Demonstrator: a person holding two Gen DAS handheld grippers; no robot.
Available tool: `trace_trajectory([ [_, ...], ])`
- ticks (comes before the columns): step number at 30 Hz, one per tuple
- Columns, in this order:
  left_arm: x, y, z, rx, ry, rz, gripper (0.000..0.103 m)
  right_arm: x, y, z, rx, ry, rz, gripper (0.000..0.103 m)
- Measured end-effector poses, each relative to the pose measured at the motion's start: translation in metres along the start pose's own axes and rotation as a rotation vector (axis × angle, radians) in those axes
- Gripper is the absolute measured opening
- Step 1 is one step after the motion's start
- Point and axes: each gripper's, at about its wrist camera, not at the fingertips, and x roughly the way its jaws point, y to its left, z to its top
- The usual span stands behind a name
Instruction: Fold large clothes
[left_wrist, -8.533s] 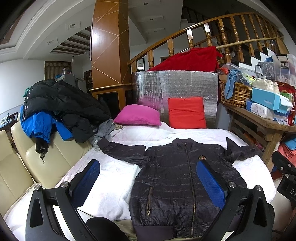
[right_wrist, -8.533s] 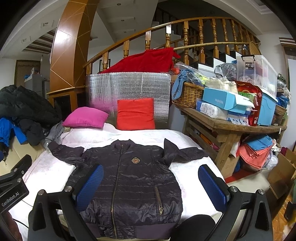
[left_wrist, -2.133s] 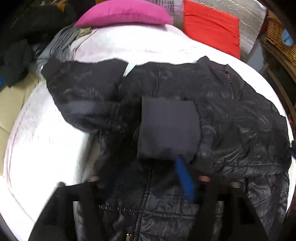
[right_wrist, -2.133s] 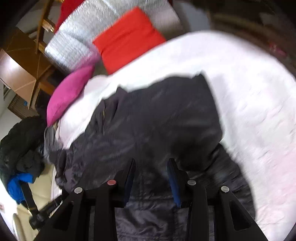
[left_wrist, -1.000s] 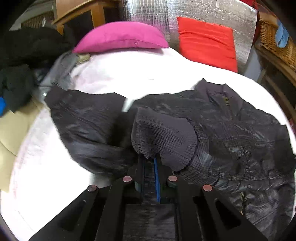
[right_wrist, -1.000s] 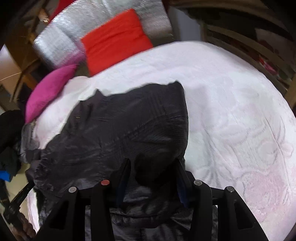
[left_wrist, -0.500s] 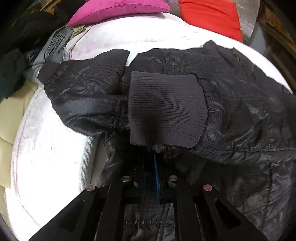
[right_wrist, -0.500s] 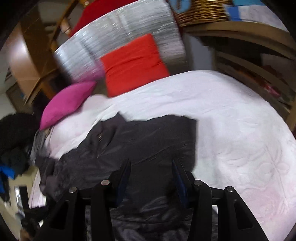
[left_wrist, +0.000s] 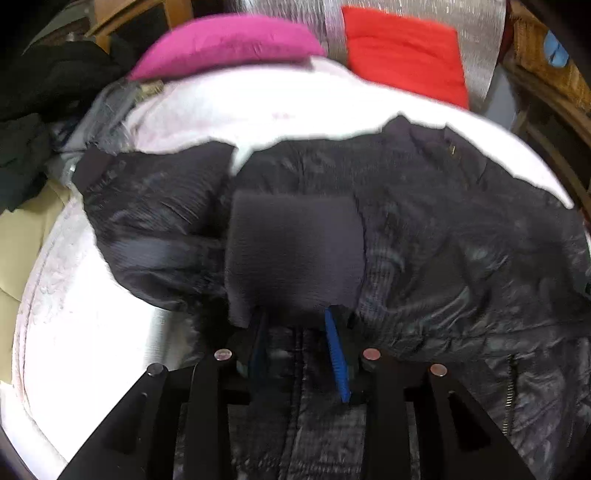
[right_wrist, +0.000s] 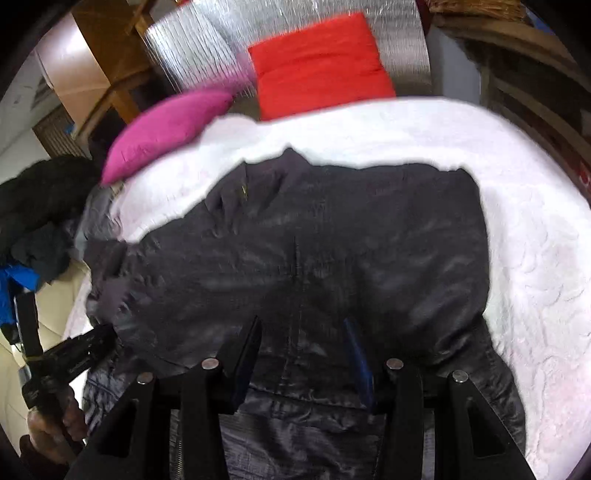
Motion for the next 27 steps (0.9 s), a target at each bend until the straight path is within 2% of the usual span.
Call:
trace_trajectory([
  [2,0.019,-0.001,0.0,0.015,0.072,0.021,0.033,0.026,-0.003,-0.007,0.019,0.102,-0.037,0.05],
  [5,0.013,0.002,0.0,0.025,0.062,-0.002,0.033,0.025,0.006,-0.007,-0.02,0.084,-0.065,0.05],
  [7,-0.003,0.012,0.003,0.011,0.033,-0.056,0.036,0.016,0.008,-0.004,-0.002,0.055,-0.012,0.05],
  [8,-0.012,0.019,0.004,0.002,0.013,-0.07,0.04,0.01,0.008,-0.002,0.011,0.034,0.01,0.05],
  [10,-0.033,0.039,0.01,-0.024,-0.039,-0.08,0.065,0.002,0.006,-0.002,0.011,-0.008,0.01,0.05],
  [12,-0.057,0.071,0.017,-0.075,-0.111,-0.071,0.078,-0.004,0.005,-0.003,0.01,-0.039,0.006,0.05],
  [13,-0.064,0.083,0.019,-0.095,-0.129,-0.063,0.081,-0.006,0.005,-0.003,0.014,-0.052,0.012,0.05],
  [16,-0.075,0.14,0.032,-0.191,-0.144,-0.002,0.086,-0.011,0.005,0.003,0.01,-0.08,0.02,0.05],
  [20,-0.063,0.223,0.041,-0.349,-0.124,0.103,0.086,-0.012,0.013,0.002,-0.01,-0.117,0.021,0.05],
  [25,-0.021,0.285,0.035,-0.516,-0.036,0.09,0.086,-0.005,0.019,0.005,-0.016,-0.11,0.004,0.05],
  [27,-0.01,0.298,0.032,-0.571,-0.036,0.098,0.085,-0.001,0.02,0.005,-0.022,-0.102,-0.003,0.05],
])
